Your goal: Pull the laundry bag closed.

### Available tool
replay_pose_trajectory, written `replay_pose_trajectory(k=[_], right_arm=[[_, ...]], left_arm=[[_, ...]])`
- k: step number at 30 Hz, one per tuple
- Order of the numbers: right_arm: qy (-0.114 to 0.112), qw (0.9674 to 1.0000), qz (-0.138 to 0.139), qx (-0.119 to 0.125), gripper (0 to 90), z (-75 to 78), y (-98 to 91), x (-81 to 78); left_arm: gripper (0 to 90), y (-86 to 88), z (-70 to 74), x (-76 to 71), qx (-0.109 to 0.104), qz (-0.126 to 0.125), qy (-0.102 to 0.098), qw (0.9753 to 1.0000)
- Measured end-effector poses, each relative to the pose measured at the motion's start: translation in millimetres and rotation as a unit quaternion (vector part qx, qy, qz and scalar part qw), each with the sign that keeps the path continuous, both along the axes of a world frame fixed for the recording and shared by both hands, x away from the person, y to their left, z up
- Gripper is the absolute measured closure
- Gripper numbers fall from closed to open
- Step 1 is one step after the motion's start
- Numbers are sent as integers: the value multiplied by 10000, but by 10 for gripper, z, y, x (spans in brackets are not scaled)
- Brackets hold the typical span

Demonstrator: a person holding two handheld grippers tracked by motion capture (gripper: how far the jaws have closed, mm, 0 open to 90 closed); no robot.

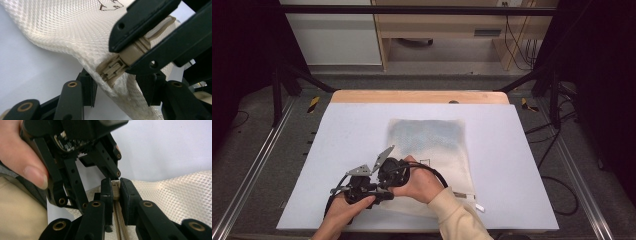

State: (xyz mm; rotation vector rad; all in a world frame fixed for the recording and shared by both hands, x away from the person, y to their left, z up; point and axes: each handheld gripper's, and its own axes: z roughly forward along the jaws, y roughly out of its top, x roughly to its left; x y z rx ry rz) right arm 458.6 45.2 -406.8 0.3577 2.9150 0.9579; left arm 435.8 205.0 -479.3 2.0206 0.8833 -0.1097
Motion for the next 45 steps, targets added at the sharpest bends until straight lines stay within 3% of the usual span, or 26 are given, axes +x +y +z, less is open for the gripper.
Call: replay_pose_trajectory(k=[12,21,28,45], right_arm=[[-4,10000,27,-35,817,-5,-6,3],[2,10000,14,-57,817,-17,4,-5],[3,10000,41,-21,817,-6,-17,5],[-8,9999,90,-104,817,-39,-66,16]], left_arm=[[587,22,-4,10,-66,-3,75,10000],[754,47,-32,45,-130,12,134,9998],[821,49,-38,43,-138,-27,103,9998],[845,61,-27,42,-121,-38,80,9999]])
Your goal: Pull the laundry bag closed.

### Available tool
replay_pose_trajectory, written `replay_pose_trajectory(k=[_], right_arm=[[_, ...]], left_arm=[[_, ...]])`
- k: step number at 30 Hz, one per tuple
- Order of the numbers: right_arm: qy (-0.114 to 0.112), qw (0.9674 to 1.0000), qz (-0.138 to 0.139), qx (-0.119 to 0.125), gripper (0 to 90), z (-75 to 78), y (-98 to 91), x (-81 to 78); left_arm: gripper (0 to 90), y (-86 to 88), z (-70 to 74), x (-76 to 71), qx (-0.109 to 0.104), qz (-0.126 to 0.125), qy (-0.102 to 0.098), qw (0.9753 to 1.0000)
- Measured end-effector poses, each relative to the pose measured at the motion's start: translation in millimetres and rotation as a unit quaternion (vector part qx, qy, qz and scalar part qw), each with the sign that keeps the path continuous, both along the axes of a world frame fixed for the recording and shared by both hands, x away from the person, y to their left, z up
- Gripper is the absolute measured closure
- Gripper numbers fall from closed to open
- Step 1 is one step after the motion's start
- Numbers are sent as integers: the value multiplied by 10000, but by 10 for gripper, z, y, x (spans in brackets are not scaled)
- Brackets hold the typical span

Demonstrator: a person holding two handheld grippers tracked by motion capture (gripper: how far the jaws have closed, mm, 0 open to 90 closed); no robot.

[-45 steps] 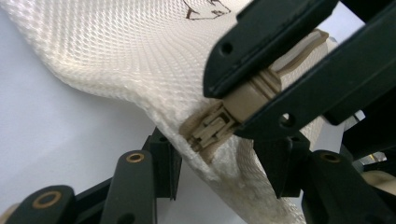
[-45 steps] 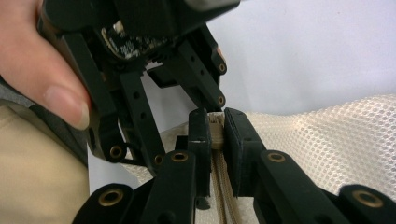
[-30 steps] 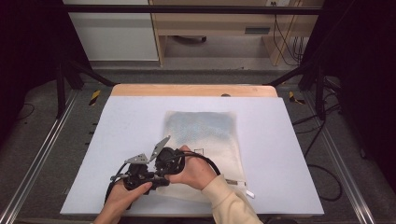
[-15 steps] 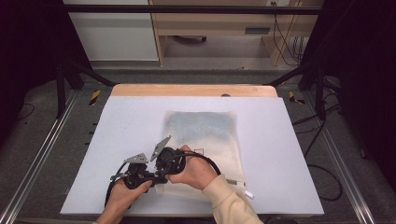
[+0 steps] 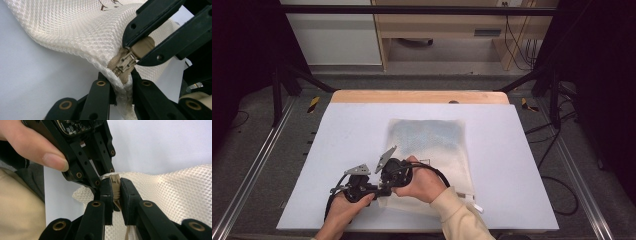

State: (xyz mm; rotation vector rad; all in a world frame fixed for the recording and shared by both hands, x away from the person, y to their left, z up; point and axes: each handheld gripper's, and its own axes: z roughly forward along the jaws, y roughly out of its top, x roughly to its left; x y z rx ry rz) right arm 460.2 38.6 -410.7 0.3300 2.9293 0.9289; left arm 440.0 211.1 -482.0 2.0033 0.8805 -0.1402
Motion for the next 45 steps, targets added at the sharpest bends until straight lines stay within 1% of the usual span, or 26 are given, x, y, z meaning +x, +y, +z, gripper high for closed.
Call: replay_pose_trajectory(k=[8,10,11,16,21,30,31,33,35,45], right_arm=[[-23,10000,47,-52,817,-13,-20,4],[-66,9999,50,-98,818,-15,-28,6],[-64,9998,16,-160,818,-16,-43,3],[-63,9998,-12,-180,818,-9,-77,7],[-36,9997,-62,-230,819,-46,-130,1],[-16,9996,-111,-263,819,-63,-188,-1],[-16,9995,-153,-275,819,-66,-199,-6],[-14,9994,-143,-307,819,-69,-217,-1],[-5,9994,-189,-302,819,-76,-233,-3],[28,9994,-198,-281,819,-78,-270,-8]], left_arm=[[847,1,5,-2,-10,32,-8,10000],[848,8,5,0,2,48,-12,10000],[848,13,6,3,7,46,-24,10000],[848,19,16,3,3,40,-40,10000],[847,13,21,-3,4,42,-41,10000],[847,10,38,-11,11,29,-62,10000],[847,7,45,-14,21,23,-76,10000],[846,8,47,-14,13,26,-80,10000],[846,9,47,-13,11,22,-75,10000],[846,-8,55,-23,34,-22,-108,9999]])
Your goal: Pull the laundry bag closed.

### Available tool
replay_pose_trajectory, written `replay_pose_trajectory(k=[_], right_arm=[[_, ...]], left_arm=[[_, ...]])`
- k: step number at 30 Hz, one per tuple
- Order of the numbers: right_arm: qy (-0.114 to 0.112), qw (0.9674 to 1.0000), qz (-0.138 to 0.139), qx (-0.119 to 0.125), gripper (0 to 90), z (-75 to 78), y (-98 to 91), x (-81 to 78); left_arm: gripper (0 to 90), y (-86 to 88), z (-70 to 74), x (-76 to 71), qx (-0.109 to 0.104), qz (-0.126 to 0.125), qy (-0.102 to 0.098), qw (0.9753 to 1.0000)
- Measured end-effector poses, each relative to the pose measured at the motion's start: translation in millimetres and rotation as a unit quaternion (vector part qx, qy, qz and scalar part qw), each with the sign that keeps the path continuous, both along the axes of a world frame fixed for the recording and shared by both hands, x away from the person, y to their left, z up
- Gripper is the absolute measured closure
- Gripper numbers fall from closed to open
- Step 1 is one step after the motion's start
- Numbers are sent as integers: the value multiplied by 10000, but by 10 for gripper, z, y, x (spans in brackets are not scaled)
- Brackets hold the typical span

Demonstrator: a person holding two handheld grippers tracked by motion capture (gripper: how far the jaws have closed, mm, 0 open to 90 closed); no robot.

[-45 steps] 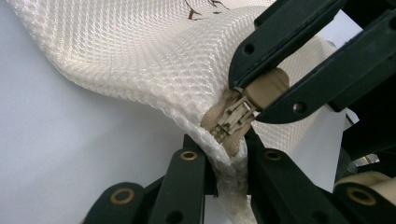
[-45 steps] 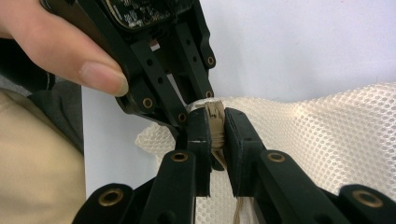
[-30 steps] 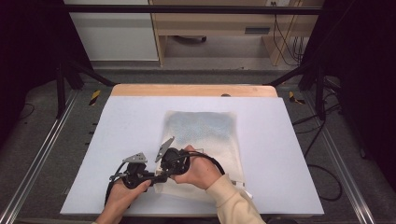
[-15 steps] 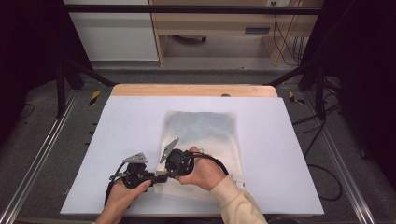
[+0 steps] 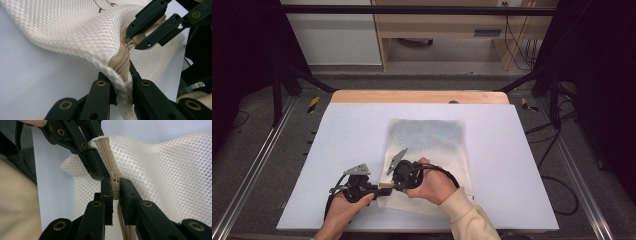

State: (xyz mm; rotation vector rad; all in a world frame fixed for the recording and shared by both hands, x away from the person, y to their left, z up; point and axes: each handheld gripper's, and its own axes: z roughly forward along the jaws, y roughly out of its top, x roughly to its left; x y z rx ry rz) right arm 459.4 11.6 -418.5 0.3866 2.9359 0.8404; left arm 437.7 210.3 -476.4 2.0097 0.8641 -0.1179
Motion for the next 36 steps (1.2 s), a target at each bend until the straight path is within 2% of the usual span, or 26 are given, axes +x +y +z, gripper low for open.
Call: replay_pose_trajectory(k=[10,22,36], right_arm=[[13,10000,8,-9,819,-4,-20,-1],[38,10000,17,-11,819,-17,-52,-4],[66,10000,35,-30,818,-20,-93,-8]], left_arm=[[846,-7,3,-4,7,-19,-8,10000],[845,-34,12,-19,111,-53,-95,9999],[845,-51,16,-29,76,-91,-103,9999]])
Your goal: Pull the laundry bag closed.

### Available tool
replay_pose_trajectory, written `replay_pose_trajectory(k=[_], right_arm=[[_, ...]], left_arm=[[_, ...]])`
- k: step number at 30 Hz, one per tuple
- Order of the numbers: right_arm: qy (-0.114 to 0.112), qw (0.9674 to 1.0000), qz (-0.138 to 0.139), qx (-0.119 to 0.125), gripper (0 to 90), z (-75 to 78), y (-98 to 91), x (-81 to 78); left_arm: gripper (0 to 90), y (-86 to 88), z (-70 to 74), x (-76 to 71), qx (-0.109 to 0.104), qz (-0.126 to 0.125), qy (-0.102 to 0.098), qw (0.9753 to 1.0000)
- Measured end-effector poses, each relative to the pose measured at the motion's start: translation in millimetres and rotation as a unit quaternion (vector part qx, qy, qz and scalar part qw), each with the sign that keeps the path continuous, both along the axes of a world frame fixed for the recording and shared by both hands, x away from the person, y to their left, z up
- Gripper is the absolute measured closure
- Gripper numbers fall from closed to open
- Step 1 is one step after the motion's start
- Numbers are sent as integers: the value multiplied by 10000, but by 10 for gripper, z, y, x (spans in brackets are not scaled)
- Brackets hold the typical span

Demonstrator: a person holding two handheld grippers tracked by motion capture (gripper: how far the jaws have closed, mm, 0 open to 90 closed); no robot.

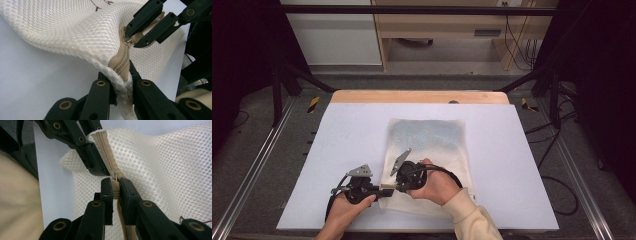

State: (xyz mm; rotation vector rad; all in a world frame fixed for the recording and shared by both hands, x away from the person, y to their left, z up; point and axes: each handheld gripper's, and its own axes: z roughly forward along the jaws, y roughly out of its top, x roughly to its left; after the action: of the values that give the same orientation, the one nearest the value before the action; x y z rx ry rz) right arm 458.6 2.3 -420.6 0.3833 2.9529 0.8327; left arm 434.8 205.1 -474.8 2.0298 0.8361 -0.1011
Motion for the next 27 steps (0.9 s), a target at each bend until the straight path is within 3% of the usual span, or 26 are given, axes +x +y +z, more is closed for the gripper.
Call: replay_pose_trajectory(k=[27], right_arm=[[-33,9997,-207,-79,818,-9,-171,12]], left_arm=[[844,4,8,-2,-50,-1,4,10000]])
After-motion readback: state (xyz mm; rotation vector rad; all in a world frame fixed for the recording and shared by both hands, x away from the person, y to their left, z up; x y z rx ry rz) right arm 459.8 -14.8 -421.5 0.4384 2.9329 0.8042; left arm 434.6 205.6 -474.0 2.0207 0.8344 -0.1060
